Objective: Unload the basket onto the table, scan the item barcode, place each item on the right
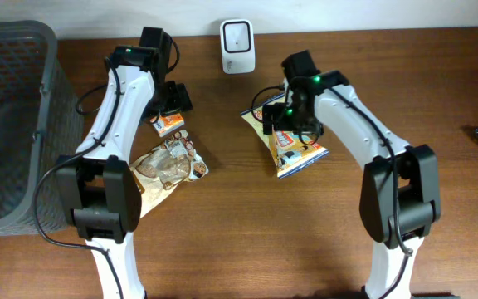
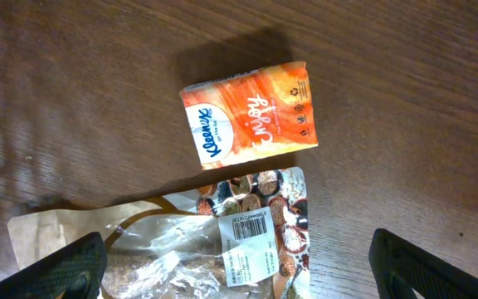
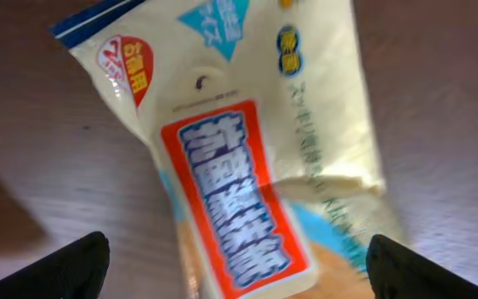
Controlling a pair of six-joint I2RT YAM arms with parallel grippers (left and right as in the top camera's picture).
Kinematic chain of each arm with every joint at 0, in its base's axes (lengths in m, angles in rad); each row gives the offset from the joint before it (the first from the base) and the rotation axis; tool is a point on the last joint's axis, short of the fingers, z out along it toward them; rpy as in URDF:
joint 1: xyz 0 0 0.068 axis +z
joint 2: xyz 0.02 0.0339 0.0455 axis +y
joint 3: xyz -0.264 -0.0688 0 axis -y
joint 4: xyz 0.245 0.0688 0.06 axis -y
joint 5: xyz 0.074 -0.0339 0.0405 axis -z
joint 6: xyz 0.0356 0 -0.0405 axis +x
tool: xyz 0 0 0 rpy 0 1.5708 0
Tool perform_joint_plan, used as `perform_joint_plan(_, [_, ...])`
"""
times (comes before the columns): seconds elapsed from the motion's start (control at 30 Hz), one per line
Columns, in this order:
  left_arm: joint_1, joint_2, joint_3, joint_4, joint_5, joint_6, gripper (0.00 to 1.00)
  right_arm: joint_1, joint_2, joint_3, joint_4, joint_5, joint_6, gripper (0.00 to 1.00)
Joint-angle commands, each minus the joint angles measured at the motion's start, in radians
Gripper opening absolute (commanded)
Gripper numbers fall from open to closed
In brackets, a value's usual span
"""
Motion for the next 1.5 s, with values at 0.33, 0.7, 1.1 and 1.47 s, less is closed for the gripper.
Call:
perform_joint_plan(0.33, [0.0,-0.013,-0.004,0.001,-0.008,-0.012,0.99,0.048,0.056,0.011,0.049,0.058,-0.34,0.99])
perform_joint_plan(0.7, [0.0,-0.013,-0.004,0.001,-0.008,-0.012,0.99,0.06,0.137,0.011,0.095,0.112,-0.34,0.99])
perform_joint_plan(1.1, [0.0,-0.013,-0.004,0.001,-0.008,-0.012,0.99,0.06,0.172,0.011,0.132,0.134,-0.288,0.27])
perform_joint_plan(1.47, [0.0,-0.013,-0.004,0.001,-0.008,-0.012,0.99,0.061,0.169,0.13,0.107,0.051,-0.197,0.04])
